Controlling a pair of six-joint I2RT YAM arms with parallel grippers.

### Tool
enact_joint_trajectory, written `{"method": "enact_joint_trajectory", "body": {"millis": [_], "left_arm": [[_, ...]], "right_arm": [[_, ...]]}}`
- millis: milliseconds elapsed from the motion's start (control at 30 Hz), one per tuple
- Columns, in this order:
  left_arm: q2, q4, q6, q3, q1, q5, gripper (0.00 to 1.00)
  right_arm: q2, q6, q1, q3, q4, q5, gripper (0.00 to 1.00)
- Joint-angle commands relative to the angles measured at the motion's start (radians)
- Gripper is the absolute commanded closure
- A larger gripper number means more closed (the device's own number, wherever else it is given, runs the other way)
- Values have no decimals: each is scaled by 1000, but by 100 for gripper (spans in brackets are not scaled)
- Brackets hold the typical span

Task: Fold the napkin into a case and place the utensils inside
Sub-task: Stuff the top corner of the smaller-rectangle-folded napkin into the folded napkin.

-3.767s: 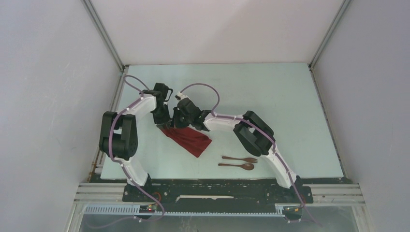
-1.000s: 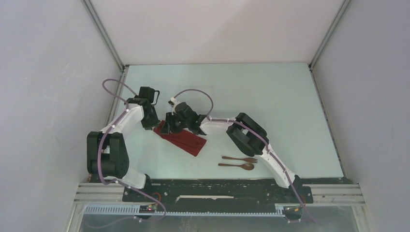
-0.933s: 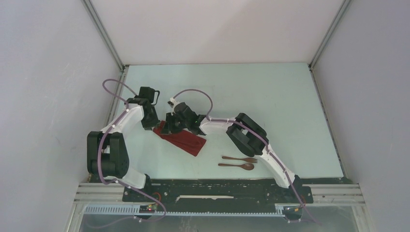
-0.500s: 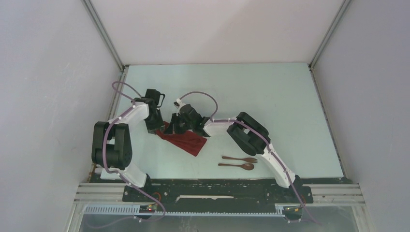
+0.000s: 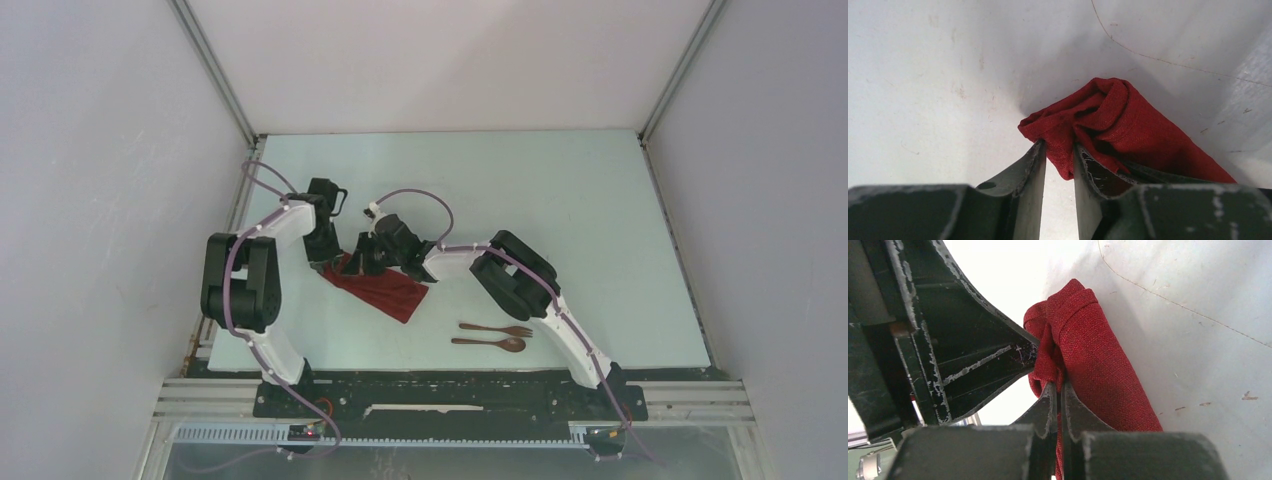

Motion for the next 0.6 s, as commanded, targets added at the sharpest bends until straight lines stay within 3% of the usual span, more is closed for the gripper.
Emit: {"method": "enact_joint_trajectory", "body": {"millis": [0,200,400,567], "left_arm": [[-2,-3,16,29,-7,-46,73],[-107,66,76,-28,-6,-28,98],[-149,127,124,-88,2,119,100],[-148,140,128,-93,3,236,100]], "right_arm": [[-42,-3,-5,5,8,-2,100],[-13,-19,-4,49,6,-48,100],[55,-119,13,134,38,-128,100],[159,-191,35,297,-122,-136,100]]}}
